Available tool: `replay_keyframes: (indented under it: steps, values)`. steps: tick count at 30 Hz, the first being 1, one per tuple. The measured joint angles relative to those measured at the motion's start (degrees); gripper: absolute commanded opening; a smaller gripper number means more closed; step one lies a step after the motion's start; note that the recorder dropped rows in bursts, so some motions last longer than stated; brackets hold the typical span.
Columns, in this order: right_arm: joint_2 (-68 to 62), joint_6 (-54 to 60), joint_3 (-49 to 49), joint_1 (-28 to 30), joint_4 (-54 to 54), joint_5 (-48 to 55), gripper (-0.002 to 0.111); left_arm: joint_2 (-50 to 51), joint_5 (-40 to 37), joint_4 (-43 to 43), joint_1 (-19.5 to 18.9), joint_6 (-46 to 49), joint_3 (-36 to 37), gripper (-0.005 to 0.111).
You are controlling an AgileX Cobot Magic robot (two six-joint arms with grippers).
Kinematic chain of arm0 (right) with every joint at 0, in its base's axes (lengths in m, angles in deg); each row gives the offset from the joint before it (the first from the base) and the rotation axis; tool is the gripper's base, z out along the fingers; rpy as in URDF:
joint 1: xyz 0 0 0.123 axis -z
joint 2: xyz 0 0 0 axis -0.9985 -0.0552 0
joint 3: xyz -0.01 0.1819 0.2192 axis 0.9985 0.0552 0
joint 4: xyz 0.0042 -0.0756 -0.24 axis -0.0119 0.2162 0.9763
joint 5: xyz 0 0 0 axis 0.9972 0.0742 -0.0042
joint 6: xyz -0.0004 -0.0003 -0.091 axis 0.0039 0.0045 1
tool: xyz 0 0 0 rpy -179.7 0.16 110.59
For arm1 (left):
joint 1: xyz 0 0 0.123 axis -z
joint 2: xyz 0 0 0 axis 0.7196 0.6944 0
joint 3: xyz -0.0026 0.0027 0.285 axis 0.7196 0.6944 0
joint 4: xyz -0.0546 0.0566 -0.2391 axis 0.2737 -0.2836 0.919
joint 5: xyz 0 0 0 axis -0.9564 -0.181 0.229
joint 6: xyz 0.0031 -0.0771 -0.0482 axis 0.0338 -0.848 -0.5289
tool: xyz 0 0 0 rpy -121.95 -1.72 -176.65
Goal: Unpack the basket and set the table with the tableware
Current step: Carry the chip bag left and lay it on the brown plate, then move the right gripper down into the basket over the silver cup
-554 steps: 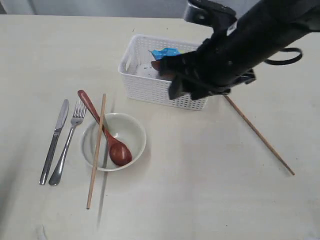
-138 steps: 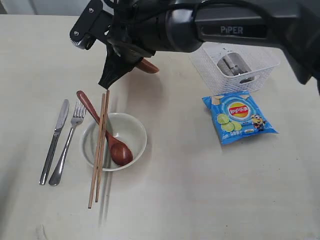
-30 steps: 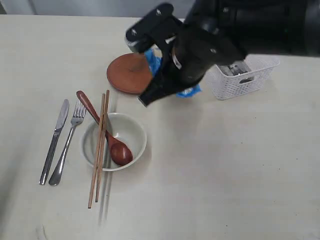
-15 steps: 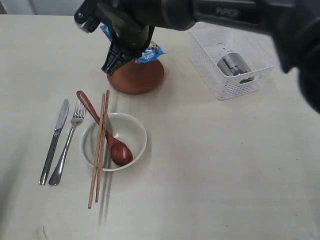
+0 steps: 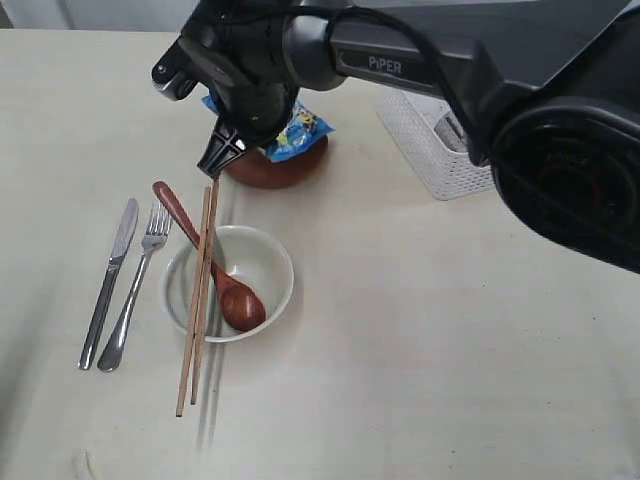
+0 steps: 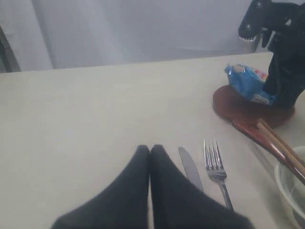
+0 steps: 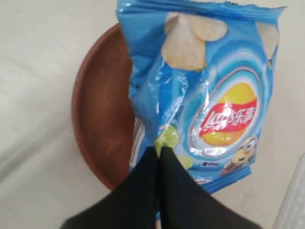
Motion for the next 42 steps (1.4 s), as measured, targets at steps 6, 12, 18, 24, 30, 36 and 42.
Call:
replay_keyframes:
  steps: [6,12,18,24,30,36,42]
  values:
    - [0.0,2.3,0.0,-0.1,-5.0,0.0,0.013,0.0,0.0,0.0,0.0,0.0,0.0,0.000]
    - [0.0,2.7,0.0,-0.1,-5.6,2.2,0.058,0.0,0.0,0.0,0.0,0.0,0.0,0.000]
    - [2.0,2.4,0.0,-0.1,-5.6,5.8,0.060,0.0,0.0,0.0,0.0,0.0,0.0,0.000]
    - [8.9,1.2,0.0,1.6,-6.3,8.9,0.060,0.0,0.0,0.0,0.0,0.0,0.0,0.000]
    - [14.9,1.5,-0.2,13.1,-17.0,13.5,0.060,0.0,0.0,0.0,0.0,0.0,0.0,0.000]
    - [17.8,3.9,0.7,25.5,-27.3,16.9,0.060,0.0,0.0,0.0,0.0,0.0,0.0,0.000]
    - [18.5,4.1,7.4,31.8,-28.4,17.4,0.060,0.0,0.0,0.0,0.0,0.0,0.0,0.000]
